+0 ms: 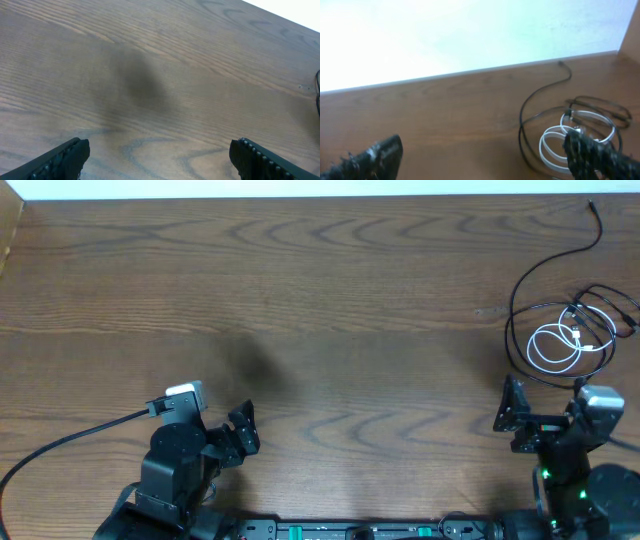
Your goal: Untangle cables
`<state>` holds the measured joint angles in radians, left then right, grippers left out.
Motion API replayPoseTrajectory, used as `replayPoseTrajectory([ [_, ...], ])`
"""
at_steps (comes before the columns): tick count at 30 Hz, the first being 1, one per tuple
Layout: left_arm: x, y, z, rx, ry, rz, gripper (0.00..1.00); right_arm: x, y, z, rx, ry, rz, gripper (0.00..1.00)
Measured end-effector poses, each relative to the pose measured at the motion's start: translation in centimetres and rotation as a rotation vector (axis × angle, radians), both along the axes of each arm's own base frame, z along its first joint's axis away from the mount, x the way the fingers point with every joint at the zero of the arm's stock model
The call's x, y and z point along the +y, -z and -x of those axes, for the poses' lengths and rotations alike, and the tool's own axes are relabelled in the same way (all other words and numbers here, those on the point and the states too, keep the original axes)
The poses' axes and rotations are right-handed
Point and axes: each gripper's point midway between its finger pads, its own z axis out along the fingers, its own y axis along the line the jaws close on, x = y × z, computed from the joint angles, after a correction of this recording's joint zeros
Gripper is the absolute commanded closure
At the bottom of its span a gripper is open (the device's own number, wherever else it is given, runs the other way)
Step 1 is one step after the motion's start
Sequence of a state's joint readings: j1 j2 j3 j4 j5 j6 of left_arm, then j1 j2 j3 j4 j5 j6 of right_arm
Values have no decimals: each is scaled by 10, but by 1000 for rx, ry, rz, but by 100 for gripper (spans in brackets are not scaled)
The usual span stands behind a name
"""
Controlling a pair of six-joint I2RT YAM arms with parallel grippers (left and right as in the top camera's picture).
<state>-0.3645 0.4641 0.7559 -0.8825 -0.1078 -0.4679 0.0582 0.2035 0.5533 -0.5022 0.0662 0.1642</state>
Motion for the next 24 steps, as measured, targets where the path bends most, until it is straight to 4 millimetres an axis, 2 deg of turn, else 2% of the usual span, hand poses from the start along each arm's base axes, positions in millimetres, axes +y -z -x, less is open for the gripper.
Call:
replayPoseTrajectory([
  [3, 0, 0, 0, 0, 0, 0, 6, -1, -1, -5, -110, 3, -6, 1],
  [12, 0, 0, 0, -1, 0, 0, 6, 7, 14, -19, -366, -44, -15, 1],
  [16, 0, 0, 0, 0, -1, -1, 6, 9, 23, -23, -416, -51, -16, 1],
  [19, 1, 0, 0, -1, -2, -2, 5, 9, 34, -26, -396, -51, -15, 1],
  [22, 1, 0, 0, -1, -2, -2, 6, 9, 37, -26, -390, -50, 18, 1],
  [24, 0, 0, 0, -1, -2, -2, 6, 9, 47, -28, -348, -50, 52, 1],
])
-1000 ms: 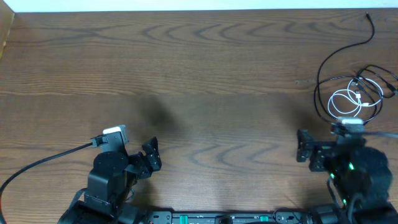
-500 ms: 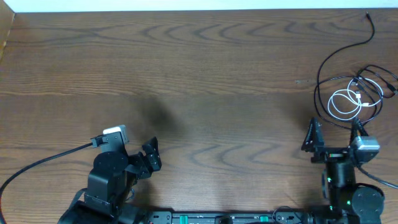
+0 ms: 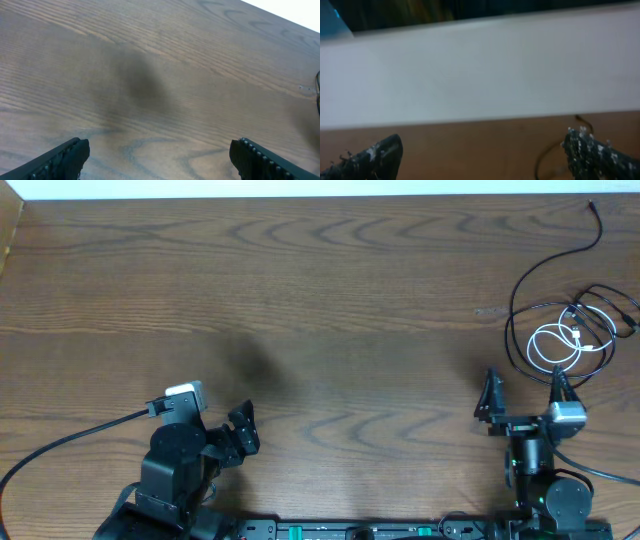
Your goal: Untangle cables
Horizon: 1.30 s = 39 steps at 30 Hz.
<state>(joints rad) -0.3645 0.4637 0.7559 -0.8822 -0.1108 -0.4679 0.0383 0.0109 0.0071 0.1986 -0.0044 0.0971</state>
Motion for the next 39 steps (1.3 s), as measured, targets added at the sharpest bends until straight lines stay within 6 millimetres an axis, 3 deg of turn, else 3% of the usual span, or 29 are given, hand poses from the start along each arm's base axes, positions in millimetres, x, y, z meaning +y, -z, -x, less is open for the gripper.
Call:
replayPoseTrajectory([
  [1, 0, 0, 0, 0, 0, 0, 6, 0, 5, -1, 20, 2, 12, 1],
  [6, 0, 0, 0, 1, 0, 0, 6, 0, 67, -4, 270, 3, 69, 1],
  [39, 0, 0, 0, 0, 0, 0, 6, 4, 66, -4, 268, -11, 72, 1],
])
